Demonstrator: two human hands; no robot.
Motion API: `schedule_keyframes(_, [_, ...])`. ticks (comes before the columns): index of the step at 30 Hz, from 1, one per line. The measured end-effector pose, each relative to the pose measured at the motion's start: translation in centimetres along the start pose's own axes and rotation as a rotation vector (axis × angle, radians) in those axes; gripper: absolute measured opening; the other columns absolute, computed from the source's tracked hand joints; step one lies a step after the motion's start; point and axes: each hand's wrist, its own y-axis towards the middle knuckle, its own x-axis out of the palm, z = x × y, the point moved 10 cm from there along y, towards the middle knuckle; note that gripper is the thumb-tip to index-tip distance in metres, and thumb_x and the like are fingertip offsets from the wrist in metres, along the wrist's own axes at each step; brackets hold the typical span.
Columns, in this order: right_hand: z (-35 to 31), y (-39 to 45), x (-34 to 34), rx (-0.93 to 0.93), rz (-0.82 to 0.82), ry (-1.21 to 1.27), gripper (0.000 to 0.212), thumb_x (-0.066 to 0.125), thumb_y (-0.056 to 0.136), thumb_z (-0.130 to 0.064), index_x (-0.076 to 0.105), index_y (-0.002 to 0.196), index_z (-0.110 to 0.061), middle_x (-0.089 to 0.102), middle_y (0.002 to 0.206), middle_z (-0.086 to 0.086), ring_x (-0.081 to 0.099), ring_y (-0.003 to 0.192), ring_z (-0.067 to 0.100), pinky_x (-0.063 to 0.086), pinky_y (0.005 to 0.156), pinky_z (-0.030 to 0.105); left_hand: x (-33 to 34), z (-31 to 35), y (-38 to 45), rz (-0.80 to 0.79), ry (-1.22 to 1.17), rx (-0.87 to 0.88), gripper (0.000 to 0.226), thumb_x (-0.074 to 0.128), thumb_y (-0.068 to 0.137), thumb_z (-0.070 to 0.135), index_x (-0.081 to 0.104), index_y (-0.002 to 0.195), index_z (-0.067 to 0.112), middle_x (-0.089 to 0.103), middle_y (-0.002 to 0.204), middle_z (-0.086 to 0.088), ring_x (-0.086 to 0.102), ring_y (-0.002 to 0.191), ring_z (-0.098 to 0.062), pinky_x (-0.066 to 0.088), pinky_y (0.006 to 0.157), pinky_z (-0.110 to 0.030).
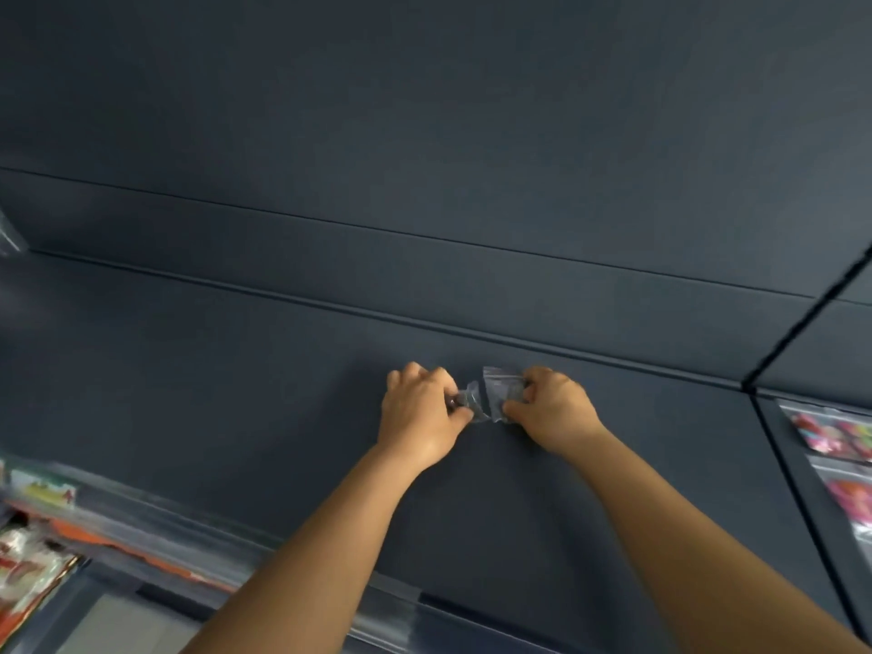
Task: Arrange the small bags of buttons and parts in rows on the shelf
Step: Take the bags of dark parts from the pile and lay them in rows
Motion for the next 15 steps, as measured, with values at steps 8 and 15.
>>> schedule_keyframes(8, [1.2, -2.0, -1.9, 0.04, 0.117, 0.478, 0.01, 0.067, 0.077, -0.013, 0.059, 0.072, -0.016, 0.056, 0.064, -0.007, 0.051, 0.059, 0.01, 0.037, 0.045, 0.009, 0.2, 1.8, -0.3, -0.077, -0.549, -0.039, 0.027, 0.072, 0.074, 0.02, 0.047, 0.078, 0.029, 0.06, 0.072, 0.014, 0.054, 0.062, -0.004, 0.039, 0.047, -0.011])
schedule_keyframes(15, [5.7, -5.7, -6.7, 0.055, 0.212, 1.008, 0.018, 0.058, 0.087, -0.003, 0.07, 0.084, -0.016, 0.069, 0.075, -0.001, 0.065, 0.065, 0.006, 0.052, 0.06, 0.017, 0.6, 10.5, -0.9, -0.236, -0.793, 0.137, 0.013, 0.068, 0.077, 0.011, 0.066, 0.075, 0.023, 0.065, 0.068, 0.014, 0.057, 0.061, -0.002, 0.046, 0.06, -0.016])
